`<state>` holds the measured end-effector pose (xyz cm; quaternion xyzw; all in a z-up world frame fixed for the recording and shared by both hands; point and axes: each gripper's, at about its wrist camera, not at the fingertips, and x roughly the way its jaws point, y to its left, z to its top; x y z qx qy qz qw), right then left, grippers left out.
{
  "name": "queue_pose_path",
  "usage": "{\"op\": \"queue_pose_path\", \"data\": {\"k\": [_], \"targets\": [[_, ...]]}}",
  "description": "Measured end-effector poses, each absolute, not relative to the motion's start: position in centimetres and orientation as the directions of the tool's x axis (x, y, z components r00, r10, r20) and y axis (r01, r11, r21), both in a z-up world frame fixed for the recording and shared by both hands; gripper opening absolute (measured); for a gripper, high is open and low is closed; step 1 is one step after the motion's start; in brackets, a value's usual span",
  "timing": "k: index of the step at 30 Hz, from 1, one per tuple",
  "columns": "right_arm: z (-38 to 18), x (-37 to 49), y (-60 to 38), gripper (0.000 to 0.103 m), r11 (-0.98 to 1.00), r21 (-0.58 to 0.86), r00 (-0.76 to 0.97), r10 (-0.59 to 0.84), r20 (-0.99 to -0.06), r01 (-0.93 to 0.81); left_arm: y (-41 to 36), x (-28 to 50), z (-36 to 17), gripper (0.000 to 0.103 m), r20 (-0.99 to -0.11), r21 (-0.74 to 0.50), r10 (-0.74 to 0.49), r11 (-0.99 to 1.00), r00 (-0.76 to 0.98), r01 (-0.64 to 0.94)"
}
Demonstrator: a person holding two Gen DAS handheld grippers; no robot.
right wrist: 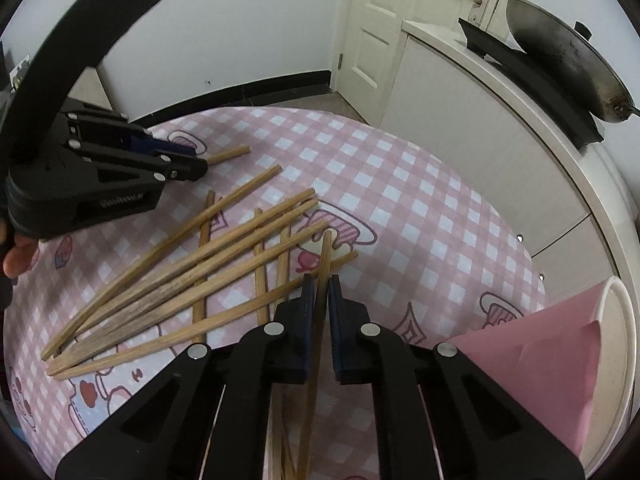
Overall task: Organize utensils
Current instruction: 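Close the left tool on one chopstick while the right tool grasps another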
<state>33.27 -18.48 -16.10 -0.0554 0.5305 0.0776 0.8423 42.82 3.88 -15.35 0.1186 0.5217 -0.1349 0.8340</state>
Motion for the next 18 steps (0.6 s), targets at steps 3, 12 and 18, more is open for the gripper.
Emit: {"op": "queue_pose_path", "data": {"k": [3,12,18], "targets": [[-15.9,33.1,-18.4,0.005,0.982,-0.002,0.433,0.082,-0.898,-0.191,4.1,42.5,-15.2,0.006,-0.896,0.082,-0.066,0.946,0.438,0.312],[-12.2,30.7,-18.0,0.004,0.978,0.036,0.512,0.137,-0.848,-0.203,5.7,38.5,-9.7,0.006,-0.832,0.039,-0.111,0.966,0.544,0.257],[-7.1,28.2,-18.8,0.004,0.977,0.054,0.607,0.171,-0.776,-0.206,5.5,33.6,-3.6,0.006,-0.722,-0.011,-0.194,0.963,0.665,0.269]]}}
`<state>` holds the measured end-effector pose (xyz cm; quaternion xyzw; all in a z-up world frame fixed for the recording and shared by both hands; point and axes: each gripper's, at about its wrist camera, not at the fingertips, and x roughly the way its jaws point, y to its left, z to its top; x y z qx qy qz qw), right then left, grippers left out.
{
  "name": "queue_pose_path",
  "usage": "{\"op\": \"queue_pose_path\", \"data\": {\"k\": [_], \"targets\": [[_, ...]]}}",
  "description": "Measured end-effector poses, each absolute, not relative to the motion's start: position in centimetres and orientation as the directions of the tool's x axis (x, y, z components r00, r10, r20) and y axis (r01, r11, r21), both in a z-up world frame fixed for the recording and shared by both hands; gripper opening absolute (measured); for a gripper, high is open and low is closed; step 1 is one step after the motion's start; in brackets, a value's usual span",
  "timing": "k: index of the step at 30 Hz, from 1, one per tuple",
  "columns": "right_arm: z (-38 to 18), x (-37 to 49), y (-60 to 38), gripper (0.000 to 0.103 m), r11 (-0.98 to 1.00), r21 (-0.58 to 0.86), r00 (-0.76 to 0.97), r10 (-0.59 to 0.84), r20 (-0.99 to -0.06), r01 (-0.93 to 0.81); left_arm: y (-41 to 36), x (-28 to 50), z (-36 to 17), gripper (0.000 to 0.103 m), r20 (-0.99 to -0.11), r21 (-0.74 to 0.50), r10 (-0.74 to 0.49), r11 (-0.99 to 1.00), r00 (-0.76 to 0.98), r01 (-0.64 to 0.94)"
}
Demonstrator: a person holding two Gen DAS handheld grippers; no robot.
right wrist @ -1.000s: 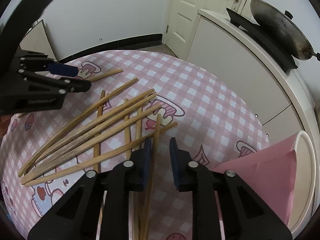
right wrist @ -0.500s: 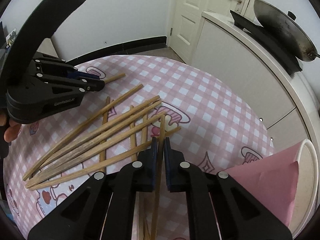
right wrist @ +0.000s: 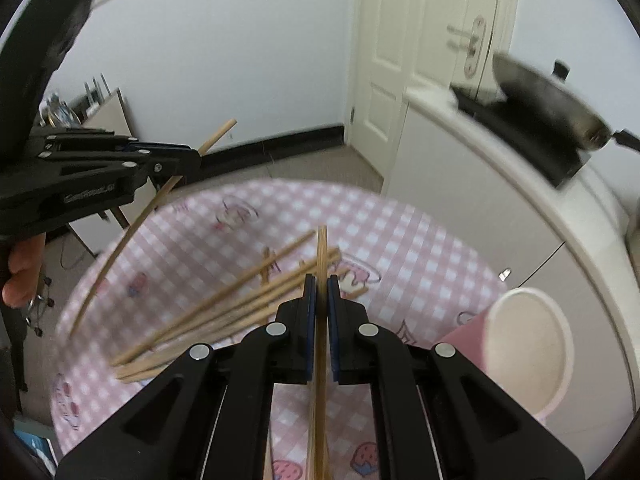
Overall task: Organize utensils
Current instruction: 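Close the left tool on one chopstick while the right tool grasps another, then carry both chopsticks over the pink cup and open both tools to drop them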
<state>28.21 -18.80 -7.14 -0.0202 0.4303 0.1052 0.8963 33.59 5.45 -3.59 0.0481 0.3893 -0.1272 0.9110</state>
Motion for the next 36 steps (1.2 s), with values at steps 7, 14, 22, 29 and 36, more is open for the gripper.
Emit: {"op": "queue_pose_path", "data": {"k": [7,14,22,29,36], "targets": [[-0.8,24.5,-20.9,0.004,0.975,0.081,0.702,0.207,-0.681,-0.209,2.6,28.0,2.5,0.006,-0.544,-0.057,-0.292,0.948,0.787,0.312],[4.5,22.6,-24.3,0.004,0.983,0.079,0.793,0.179,-0.582,-0.164,-1.8,27.3,5.2,0.006,-0.376,-0.118,-0.361,0.932,0.854,0.342],[7.0,23.4,-28.5,0.004,0.992,0.076,0.846,0.127,-0.518,-0.103,-5.2,28.7,6.5,0.006,-0.172,-0.269,-0.427,0.887,0.888,0.375],[8.2,23.7,-31.6,0.004,0.994,0.087,0.872,0.105,-0.478,-0.072,-8.3,30.7,6.3,0.006,-0.046,-0.351,-0.481,0.828,0.876,0.437],[5.4,24.0,-33.1,0.004,0.992,0.107,0.861,0.11,-0.497,-0.065,-10.4,32.2,3.4,0.006,0.02,-0.359,-0.497,0.806,0.867,0.471]]}}
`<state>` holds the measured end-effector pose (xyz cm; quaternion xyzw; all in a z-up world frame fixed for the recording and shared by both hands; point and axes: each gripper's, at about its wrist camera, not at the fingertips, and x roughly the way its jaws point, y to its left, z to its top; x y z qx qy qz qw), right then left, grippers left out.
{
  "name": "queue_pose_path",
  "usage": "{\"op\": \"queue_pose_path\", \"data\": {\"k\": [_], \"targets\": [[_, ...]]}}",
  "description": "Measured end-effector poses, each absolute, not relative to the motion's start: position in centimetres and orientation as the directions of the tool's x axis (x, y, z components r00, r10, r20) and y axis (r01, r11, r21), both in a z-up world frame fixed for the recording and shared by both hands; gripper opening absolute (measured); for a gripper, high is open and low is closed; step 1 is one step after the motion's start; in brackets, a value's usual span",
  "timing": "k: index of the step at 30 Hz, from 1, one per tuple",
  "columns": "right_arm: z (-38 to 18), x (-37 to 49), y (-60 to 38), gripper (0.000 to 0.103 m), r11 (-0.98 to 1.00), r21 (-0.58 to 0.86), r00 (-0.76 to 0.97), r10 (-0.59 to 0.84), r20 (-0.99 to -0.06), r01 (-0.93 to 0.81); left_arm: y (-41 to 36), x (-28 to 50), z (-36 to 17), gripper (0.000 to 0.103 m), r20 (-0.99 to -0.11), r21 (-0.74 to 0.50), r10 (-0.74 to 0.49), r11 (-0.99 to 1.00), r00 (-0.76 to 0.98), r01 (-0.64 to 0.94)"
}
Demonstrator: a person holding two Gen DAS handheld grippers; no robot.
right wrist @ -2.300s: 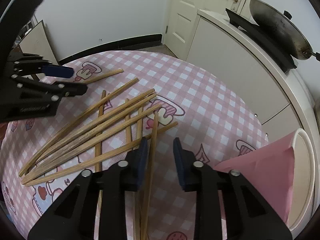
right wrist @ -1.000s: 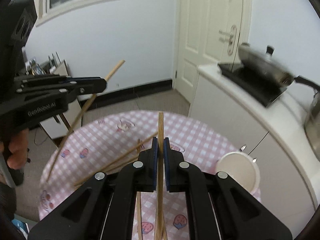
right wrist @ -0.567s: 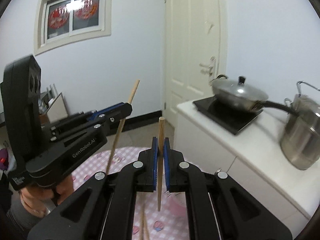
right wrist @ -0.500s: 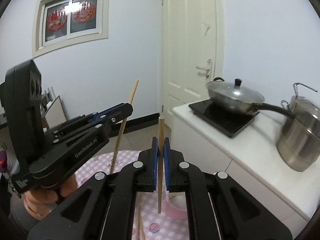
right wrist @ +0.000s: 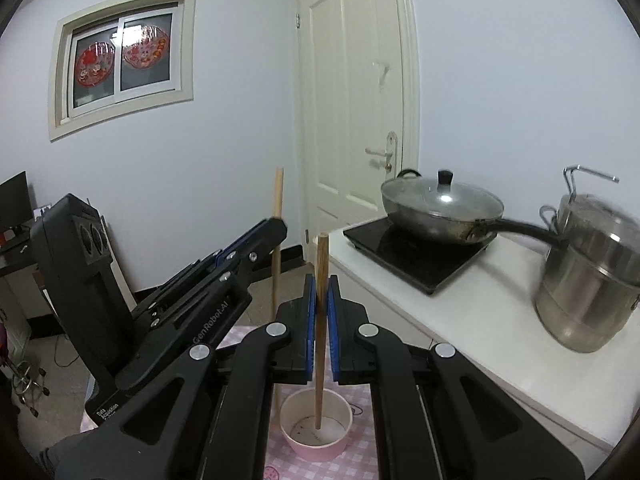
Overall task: Organize utensils
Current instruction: 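Carry both chopsticks over the pink cup and open both tools to drop them, then move both open tools back down to the chopstick pile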
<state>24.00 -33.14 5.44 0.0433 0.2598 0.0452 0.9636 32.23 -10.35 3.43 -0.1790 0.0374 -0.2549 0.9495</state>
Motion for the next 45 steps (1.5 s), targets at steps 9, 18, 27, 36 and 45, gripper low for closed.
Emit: {"op": "queue_pose_path", "data": {"k": [9,18,27,36,45], "targets": [[2.0,24.6,-33.8,0.004,0.987,0.144,0.829,0.138,-0.542,-0.07,-10.9,32.6,0.4,0.006,-0.015,-0.312,-0.476,0.838,0.88,0.448],[-0.2,24.4,-33.3,0.004,0.986,0.151,0.801,0.143,-0.582,-0.066,-11.0,31.7,-2.1,0.007,-0.052,-0.248,-0.46,0.865,0.886,0.435],[-1.3,23.9,-33.4,0.005,0.989,0.145,0.789,0.107,-0.605,-0.022,-11.4,31.1,-3.7,0.007,-0.169,-0.203,-0.491,0.866,0.854,0.457],[-1.4,23.0,-33.0,0.014,0.992,0.125,0.778,0.074,-0.624,0.006,-10.1,29.7,-3.0,0.061,-0.187,-0.217,-0.492,0.865,0.851,0.452],[-0.3,21.1,-32.4,0.032,0.994,0.107,0.784,0.045,-0.619,0.028,-7.9,28.1,-1.2,0.062,-0.224,-0.199,-0.463,0.883,0.858,0.425]]}}
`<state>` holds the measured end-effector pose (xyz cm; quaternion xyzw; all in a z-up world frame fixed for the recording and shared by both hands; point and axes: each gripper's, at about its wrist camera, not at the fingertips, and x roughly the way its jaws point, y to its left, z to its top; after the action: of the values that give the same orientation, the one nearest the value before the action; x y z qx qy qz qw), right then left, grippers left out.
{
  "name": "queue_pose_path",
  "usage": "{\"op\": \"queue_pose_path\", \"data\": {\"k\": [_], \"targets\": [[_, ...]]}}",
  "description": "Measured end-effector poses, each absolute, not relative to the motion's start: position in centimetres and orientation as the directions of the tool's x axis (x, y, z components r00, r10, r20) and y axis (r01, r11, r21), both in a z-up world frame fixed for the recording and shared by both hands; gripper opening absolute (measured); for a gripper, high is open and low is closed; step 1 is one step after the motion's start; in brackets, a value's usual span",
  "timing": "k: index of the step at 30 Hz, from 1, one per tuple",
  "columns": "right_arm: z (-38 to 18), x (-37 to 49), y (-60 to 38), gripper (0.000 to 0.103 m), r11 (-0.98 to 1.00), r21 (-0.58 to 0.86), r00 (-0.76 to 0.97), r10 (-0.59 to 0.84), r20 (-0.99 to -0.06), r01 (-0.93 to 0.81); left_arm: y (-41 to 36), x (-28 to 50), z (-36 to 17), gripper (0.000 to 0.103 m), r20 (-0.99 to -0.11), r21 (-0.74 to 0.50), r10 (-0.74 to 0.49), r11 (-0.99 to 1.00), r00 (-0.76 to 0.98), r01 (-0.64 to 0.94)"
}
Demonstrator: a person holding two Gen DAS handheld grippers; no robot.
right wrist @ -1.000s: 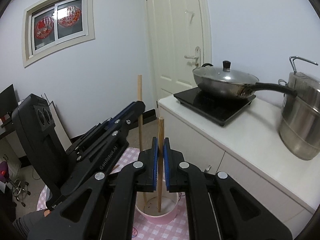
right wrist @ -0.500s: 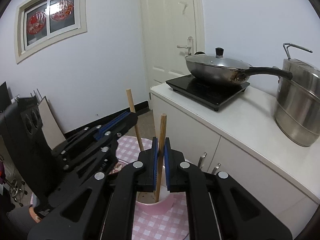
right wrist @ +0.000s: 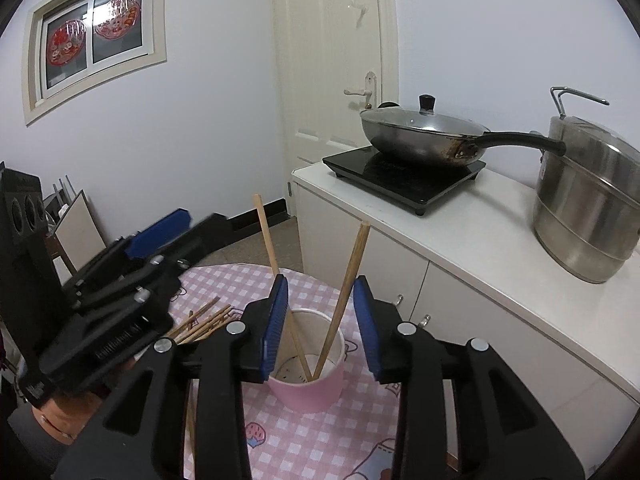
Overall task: Organize utensils
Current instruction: 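Move both open tools back down to the chopstick pile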
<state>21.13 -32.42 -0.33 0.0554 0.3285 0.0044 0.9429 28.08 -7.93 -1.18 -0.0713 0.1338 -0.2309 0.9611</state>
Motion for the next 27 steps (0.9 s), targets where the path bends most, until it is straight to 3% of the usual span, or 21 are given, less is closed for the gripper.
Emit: {"op": "queue_pose_path", "data": {"k": [16,27], "targets": [[0.2,17.5,-27.2,0.033,0.997,0.073,0.793,0.06,-0.607,-0.019,-0.7,24.0,-1.3,0.068,-0.454,-0.022,-0.322,0.936,0.831,0.351],[-3.5,19.8,-22.2,0.033,0.991,0.074,0.732,0.134,-0.668,-0.114,3.5,25.0,-4.7,0.068,-0.599,-0.04,-0.262,0.954,0.757,0.298]]}}
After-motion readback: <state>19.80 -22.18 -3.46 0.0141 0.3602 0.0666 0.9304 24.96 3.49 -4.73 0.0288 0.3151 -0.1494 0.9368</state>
